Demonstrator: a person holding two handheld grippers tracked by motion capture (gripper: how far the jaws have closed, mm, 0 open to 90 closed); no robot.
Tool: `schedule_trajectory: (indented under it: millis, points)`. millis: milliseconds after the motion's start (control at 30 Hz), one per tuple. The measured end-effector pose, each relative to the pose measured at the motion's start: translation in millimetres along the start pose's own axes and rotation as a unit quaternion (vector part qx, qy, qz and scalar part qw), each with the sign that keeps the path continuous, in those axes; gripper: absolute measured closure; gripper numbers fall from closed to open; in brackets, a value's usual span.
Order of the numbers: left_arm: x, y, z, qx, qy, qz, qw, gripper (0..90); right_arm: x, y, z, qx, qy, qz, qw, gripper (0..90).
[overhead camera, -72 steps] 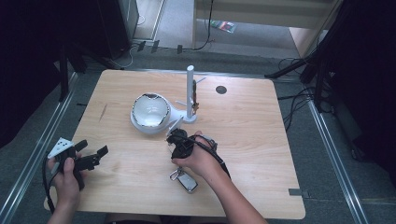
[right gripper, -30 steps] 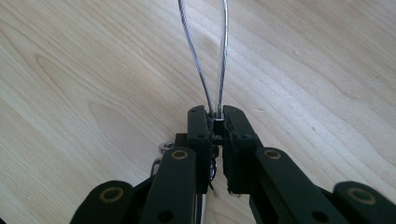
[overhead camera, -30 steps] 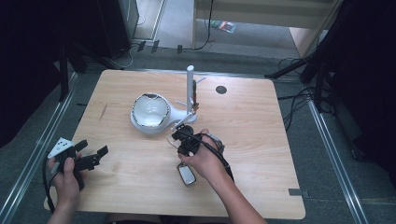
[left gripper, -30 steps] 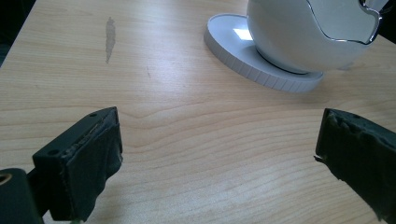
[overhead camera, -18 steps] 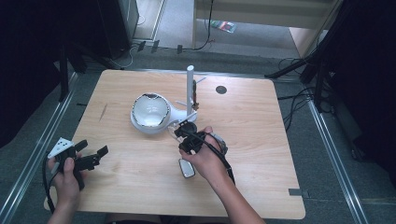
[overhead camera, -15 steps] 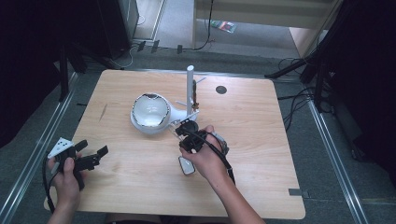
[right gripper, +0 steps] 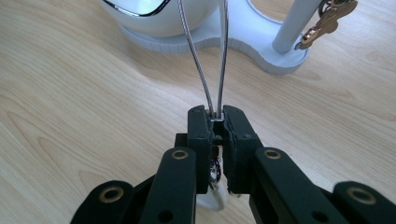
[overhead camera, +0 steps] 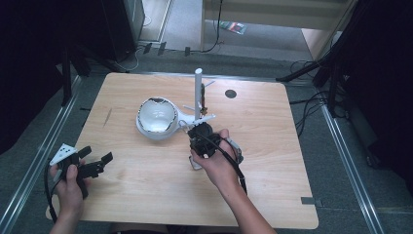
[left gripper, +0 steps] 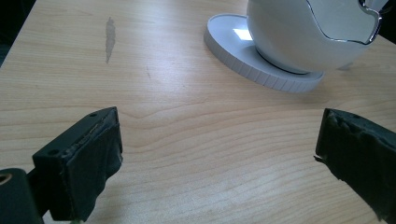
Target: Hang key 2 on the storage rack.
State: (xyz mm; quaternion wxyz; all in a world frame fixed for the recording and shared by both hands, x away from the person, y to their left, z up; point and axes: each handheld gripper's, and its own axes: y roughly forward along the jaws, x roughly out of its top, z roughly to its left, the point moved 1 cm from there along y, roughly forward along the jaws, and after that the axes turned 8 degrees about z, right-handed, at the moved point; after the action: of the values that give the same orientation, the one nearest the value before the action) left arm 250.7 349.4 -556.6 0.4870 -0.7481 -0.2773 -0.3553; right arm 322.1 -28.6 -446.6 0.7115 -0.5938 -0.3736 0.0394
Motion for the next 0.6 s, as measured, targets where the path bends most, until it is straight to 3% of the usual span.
schedule_trajectory:
  millis: [267,600]
  points:
    - [0.0,0.0,-0.1,0.000,0.000,0.000,1.0000,1.1,0.0,-5.9,-3.1,-0.007,0.010,-0.029,0.9995,83.9]
    - [0.0,0.3,-0.8,0.004,0.002,-0.001,1.0000,1.1,0.5,-15.5,-6.0,-0.024,0.024,-0.077,0.9964,83.8]
